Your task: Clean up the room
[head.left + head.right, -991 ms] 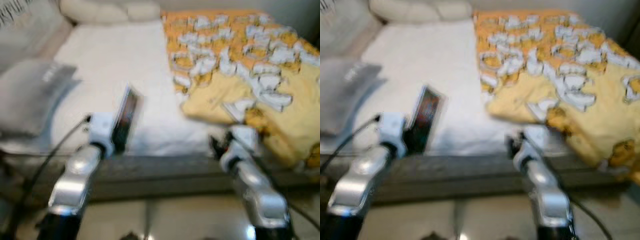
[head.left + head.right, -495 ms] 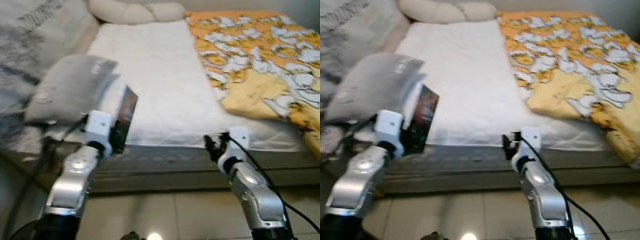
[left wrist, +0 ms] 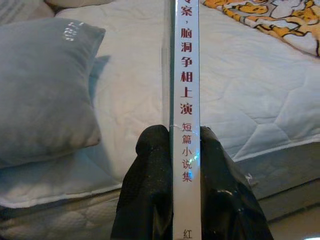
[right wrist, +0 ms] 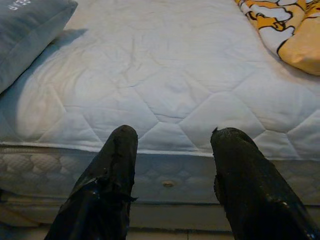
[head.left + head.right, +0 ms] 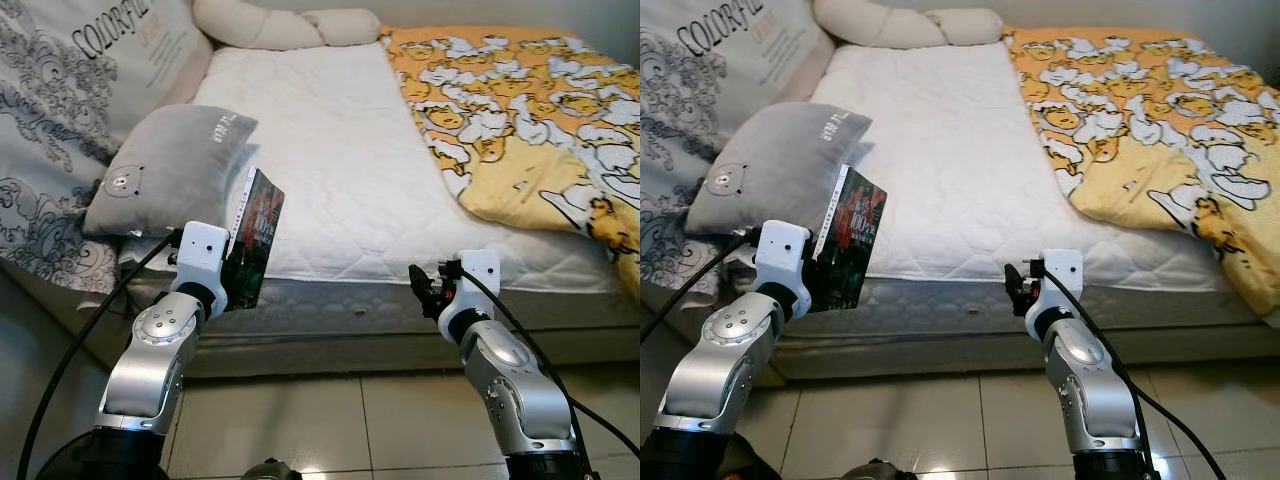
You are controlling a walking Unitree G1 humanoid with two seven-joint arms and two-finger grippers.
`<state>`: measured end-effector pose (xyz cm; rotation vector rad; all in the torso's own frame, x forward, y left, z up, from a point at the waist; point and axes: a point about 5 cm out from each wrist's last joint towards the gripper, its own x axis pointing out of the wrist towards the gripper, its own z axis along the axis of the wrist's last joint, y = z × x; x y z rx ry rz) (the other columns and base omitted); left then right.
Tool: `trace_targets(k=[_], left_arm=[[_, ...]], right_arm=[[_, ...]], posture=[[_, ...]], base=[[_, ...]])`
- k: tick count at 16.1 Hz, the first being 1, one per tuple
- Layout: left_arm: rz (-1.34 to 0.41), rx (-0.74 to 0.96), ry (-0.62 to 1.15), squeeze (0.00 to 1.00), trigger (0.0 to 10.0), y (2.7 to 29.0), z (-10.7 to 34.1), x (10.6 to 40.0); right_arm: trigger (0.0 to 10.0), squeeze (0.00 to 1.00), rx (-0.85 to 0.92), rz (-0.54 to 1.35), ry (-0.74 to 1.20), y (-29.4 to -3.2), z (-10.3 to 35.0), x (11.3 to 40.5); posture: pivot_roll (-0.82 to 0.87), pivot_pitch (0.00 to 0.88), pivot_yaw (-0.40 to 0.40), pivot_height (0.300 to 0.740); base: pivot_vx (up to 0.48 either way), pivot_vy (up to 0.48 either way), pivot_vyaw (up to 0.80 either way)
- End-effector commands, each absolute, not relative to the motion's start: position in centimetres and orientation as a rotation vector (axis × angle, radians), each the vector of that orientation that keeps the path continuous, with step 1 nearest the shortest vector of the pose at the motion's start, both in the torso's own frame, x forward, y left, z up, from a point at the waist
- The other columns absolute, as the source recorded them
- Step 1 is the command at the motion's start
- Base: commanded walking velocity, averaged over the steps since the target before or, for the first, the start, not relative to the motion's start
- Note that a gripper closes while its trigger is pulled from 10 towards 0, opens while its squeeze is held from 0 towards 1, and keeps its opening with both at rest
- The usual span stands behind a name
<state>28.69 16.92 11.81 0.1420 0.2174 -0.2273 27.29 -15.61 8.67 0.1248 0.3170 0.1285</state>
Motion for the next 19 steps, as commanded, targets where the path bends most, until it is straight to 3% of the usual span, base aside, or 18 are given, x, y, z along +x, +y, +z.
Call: trace_targets(k=[1,4,8,19], left_arm=[[-0.239,0.147,0.152,0.00,10.0,16.62,13.48,29.06],[-0.240,0.146,0.149,0.00,10.0,16.59,13.52,29.08],[-0.239,0.150,0.152,0.00,10.0,16.75,13.44,28.95],[-0.249,0.151,0.153,0.00,10.0,16.64,13.45,29.10]], right_arm=[[10.0,0.00,0.119,0.128,0.294,-15.85,9.27,27.63],[10.0,0.00,0.080,0.178,0.300,-15.49,9.34,27.77],[10.0,0.00,0.062,0.198,0.305,-15.22,9.22,27.82],[10.0,0.00,0.096,0.167,0.300,-15.66,9.10,27.95]], posture=[[0.04,0.000,0.032,0.740],[0.05,0.000,0.025,0.740],[0.06,0.000,0.021,0.740],[0.05,0.000,0.023,0.740]], base=[[0.247,0.000,0.00],[0.263,0.000,0.14],[0.266,0.000,0.80],[0.267,0.000,0.00]])
